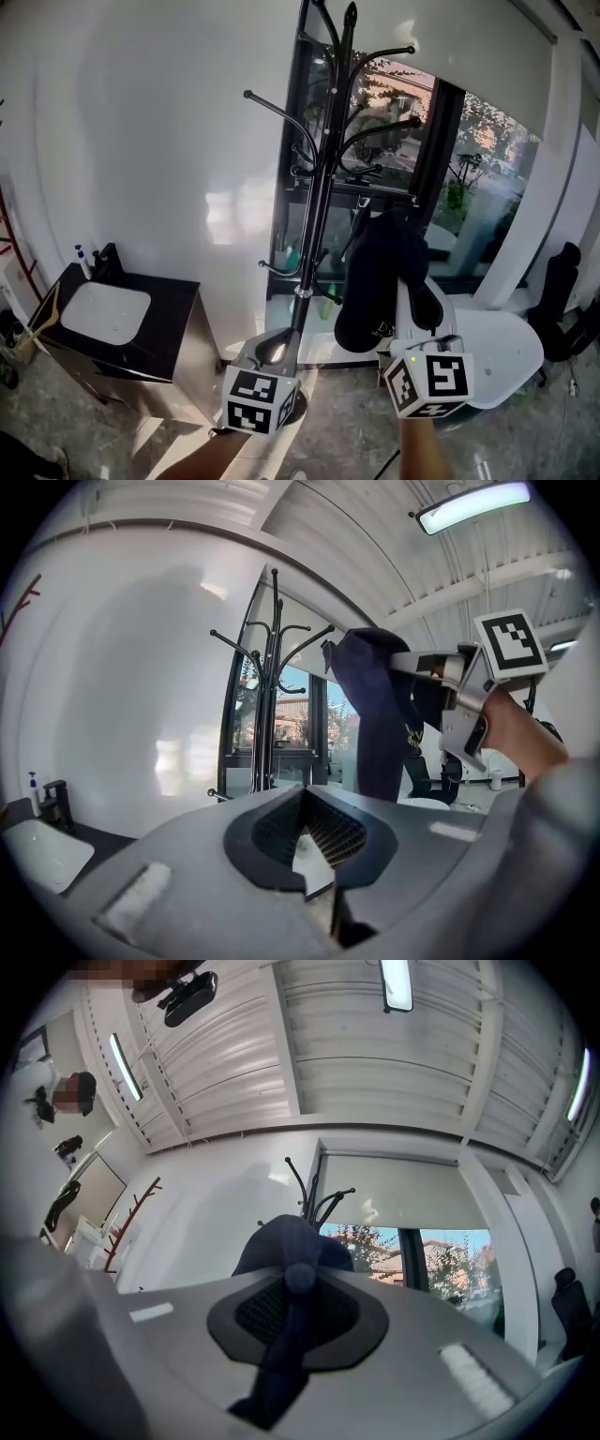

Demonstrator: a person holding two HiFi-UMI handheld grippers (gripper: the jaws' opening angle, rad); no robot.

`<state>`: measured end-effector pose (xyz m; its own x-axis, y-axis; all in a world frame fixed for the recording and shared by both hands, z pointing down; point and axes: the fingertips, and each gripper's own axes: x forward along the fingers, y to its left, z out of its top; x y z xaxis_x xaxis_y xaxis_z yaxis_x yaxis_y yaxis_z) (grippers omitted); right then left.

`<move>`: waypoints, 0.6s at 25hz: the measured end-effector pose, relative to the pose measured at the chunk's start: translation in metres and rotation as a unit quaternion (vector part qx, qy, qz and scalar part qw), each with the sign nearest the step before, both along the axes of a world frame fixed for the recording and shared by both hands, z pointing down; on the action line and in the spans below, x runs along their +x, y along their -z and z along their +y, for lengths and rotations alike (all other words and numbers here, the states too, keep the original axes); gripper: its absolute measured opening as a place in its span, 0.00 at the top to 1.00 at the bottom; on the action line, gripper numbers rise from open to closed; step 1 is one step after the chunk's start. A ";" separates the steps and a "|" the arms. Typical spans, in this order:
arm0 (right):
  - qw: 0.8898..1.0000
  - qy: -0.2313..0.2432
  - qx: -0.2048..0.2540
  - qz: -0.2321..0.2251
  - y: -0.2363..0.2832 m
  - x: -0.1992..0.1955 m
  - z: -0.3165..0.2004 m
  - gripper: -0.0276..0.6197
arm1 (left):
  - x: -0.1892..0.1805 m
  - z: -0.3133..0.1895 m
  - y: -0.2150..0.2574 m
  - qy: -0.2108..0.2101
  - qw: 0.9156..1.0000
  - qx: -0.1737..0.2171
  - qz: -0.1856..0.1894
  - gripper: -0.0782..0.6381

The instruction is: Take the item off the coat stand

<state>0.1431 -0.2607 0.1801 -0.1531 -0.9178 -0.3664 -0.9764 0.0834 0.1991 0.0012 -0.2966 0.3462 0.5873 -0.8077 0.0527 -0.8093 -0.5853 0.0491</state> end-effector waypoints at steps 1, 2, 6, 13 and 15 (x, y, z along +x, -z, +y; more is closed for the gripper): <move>1.000 0.005 -0.009 -0.002 -0.013 -0.006 0.001 0.90 | -0.002 0.002 -0.001 0.002 1.000 0.001 -0.002 0.89; 1.000 0.009 -0.019 -0.004 -0.025 -0.012 0.001 0.90 | -0.004 0.004 -0.002 0.004 1.000 0.003 -0.003 0.89; 0.998 0.024 -0.060 -0.008 -0.068 -0.035 -0.003 0.90 | -0.016 0.008 -0.003 0.015 1.000 0.010 -0.005 0.89; 0.993 0.055 -0.101 -0.030 -0.114 -0.072 -0.003 0.89 | -0.036 0.018 -0.006 0.038 0.999 0.017 -0.013 0.89; 0.991 0.061 -0.112 -0.033 -0.125 -0.081 -0.003 0.90 | -0.042 0.020 -0.007 0.044 0.999 0.016 -0.014 0.89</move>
